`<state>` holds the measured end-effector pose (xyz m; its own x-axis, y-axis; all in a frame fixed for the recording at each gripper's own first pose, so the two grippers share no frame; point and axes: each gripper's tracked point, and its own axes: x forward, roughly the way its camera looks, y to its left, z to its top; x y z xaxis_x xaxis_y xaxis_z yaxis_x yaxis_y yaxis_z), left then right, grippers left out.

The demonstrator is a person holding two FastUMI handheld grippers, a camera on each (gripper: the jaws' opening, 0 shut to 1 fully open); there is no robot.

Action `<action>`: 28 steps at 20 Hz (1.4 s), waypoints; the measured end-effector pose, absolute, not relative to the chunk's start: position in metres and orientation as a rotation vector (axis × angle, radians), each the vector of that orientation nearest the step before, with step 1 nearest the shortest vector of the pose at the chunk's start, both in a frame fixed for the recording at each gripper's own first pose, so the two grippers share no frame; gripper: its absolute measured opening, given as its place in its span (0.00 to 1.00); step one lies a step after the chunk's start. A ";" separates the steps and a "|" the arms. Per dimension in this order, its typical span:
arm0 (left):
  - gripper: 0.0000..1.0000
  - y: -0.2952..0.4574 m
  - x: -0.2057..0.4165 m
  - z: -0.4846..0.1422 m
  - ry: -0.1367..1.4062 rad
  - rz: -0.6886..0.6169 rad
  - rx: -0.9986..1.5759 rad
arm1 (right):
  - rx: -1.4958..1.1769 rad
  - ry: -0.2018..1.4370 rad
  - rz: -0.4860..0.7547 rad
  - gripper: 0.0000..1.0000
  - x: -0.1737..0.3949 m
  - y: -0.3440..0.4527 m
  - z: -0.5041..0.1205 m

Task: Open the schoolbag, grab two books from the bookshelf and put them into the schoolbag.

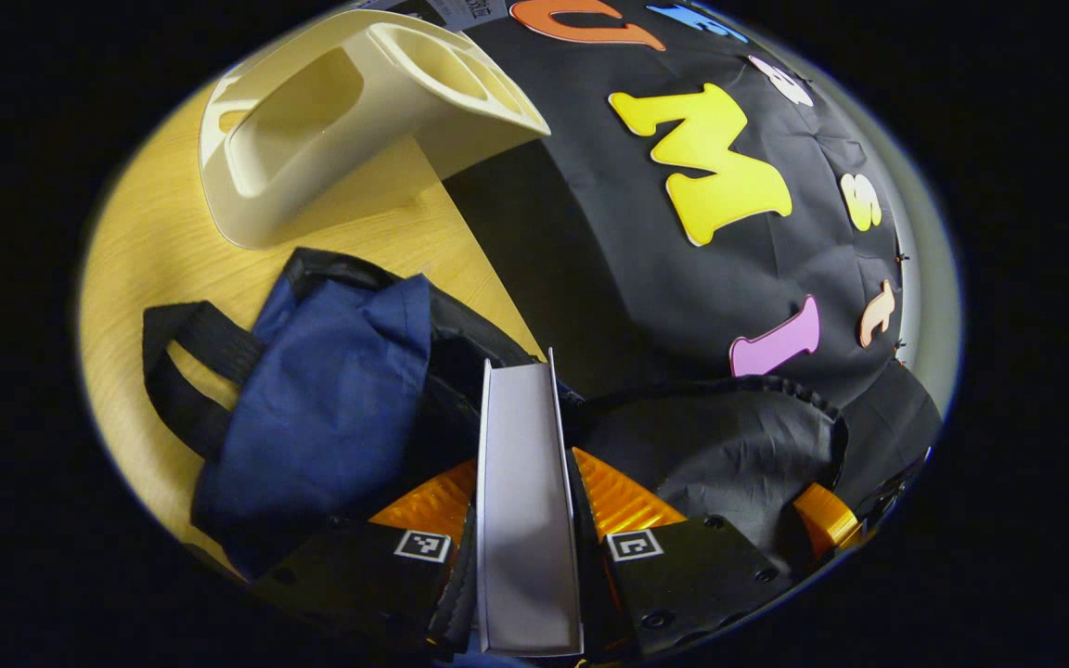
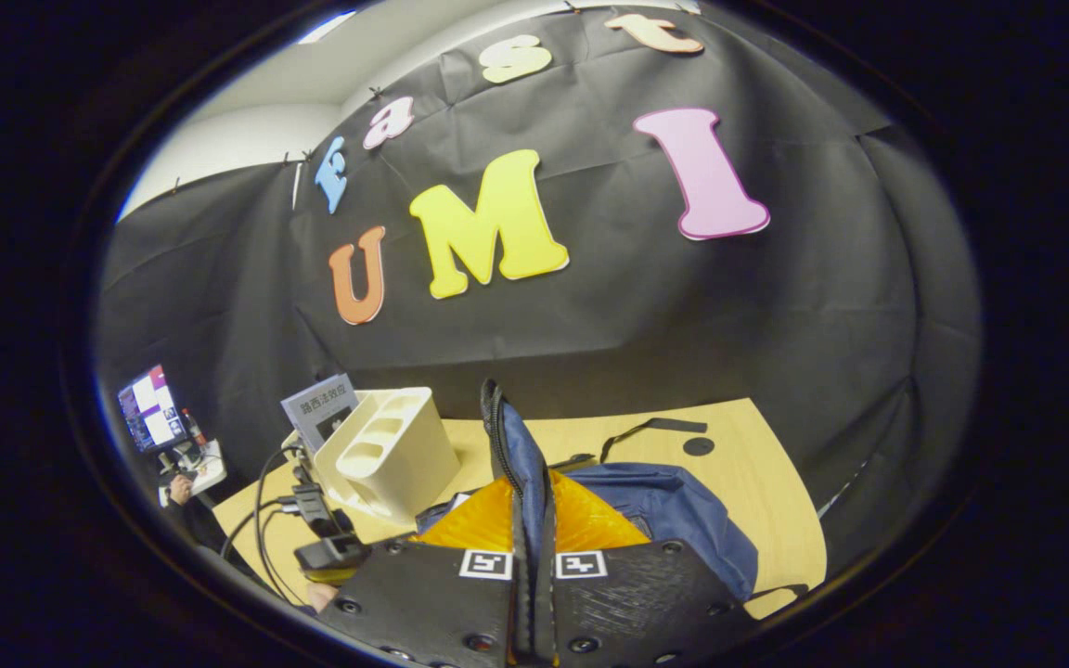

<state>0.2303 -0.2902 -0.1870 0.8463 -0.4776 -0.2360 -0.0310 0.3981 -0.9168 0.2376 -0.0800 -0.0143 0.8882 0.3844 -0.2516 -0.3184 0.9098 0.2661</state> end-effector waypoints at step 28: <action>0.84 -0.180 0.187 -0.200 0.559 -0.143 -0.522 | 0.166 0.354 0.225 0.02 0.234 -0.081 -0.043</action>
<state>0.1874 -0.1798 -0.1998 0.8419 -0.2680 -0.4684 -0.0092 0.8607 -0.5090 0.2345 -0.0809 -0.0434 0.9137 0.2460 -0.3236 -0.1882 0.9616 0.1997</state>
